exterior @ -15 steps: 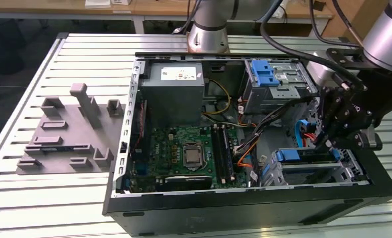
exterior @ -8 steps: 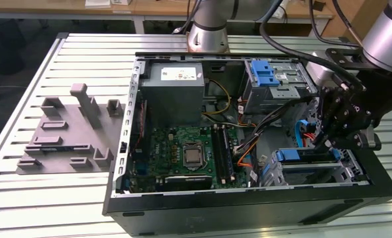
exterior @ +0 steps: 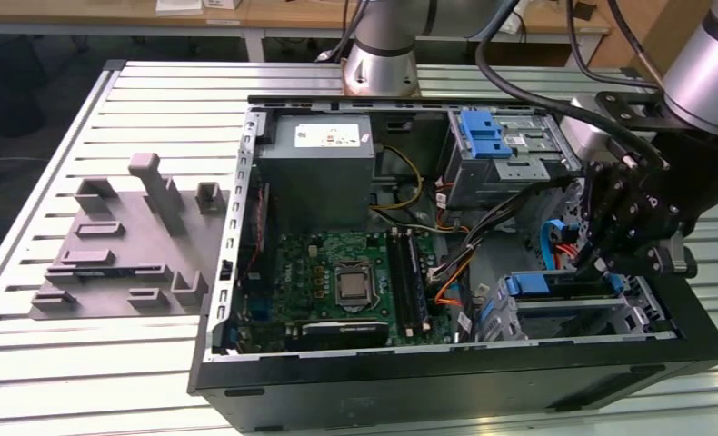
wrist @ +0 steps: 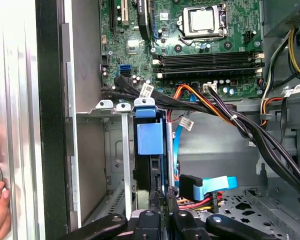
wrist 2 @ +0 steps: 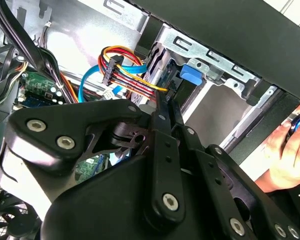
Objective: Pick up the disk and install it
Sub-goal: 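Insert the first disk wire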
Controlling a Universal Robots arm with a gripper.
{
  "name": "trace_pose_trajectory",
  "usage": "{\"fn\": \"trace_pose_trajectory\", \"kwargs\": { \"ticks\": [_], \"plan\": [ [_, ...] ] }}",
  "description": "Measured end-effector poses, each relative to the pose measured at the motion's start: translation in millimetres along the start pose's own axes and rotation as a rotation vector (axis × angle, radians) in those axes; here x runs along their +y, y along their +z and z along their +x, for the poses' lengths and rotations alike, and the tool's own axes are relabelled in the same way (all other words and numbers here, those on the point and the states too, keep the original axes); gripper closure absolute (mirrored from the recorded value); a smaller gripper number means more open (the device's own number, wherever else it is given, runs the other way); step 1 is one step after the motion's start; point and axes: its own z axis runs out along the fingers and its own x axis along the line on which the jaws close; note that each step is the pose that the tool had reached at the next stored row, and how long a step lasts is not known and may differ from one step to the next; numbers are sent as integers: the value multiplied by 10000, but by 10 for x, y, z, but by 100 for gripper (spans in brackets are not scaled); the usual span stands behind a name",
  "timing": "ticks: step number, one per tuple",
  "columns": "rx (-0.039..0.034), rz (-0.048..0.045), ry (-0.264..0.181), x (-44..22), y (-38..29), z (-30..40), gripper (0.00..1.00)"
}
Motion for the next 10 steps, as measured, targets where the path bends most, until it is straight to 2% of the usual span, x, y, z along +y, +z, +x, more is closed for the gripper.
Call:
{"fn": "trace_pose_trajectory", "kwargs": {
  "ticks": [10],
  "plan": [
    [0,-40,28,-1,25,10,84]
  ]
}}
